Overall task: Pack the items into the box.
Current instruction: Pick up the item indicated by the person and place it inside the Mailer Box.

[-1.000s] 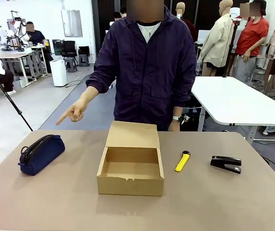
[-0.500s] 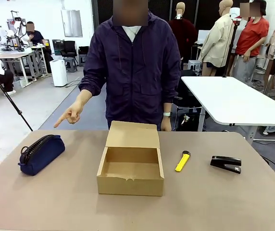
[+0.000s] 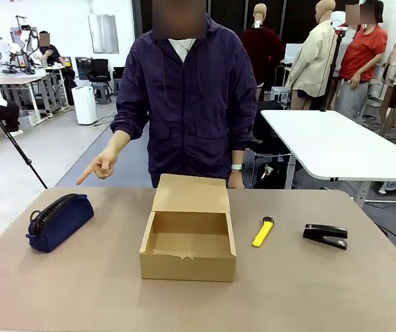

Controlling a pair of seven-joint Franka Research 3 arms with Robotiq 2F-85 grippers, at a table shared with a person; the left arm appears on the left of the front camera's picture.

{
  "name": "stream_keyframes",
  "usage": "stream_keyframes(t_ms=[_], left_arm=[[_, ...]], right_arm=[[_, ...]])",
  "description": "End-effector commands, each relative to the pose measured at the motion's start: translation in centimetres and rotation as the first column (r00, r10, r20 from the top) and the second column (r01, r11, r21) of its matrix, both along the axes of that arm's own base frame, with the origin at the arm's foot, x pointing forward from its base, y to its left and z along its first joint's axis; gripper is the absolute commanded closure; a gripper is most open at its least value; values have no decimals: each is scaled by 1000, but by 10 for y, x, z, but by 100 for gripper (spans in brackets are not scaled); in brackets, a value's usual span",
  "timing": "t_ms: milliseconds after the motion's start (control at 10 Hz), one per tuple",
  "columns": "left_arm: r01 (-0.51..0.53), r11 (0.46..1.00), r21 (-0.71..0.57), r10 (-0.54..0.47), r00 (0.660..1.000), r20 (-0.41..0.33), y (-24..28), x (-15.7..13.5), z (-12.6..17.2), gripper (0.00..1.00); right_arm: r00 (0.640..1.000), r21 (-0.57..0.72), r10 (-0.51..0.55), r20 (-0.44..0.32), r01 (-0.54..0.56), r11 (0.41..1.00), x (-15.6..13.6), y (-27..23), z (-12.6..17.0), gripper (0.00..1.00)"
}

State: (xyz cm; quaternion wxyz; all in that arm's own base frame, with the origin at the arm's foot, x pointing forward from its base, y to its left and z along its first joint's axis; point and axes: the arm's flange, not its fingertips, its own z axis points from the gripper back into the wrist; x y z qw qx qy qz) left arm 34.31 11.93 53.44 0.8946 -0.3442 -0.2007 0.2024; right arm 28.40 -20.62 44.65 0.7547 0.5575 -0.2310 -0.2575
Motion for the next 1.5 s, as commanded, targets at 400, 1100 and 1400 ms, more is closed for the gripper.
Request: stream_keyframes(t_ms=[400,1100,1400], left_arm=[[155,877,454,-121,987,-102,-117,92,-23,0],[612,511,604,-541,775,-327,-105,182,-48,0],[576,433,693,-561,774,-293,-93,223,-83,0]], right_arm=[[1000,9,0,17,0,1000,1,-1,3,0],[1000,9,0,17,0,1000,1,-1,3,0],[1000,9,0,17,0,1000,1,-1,3,0]])
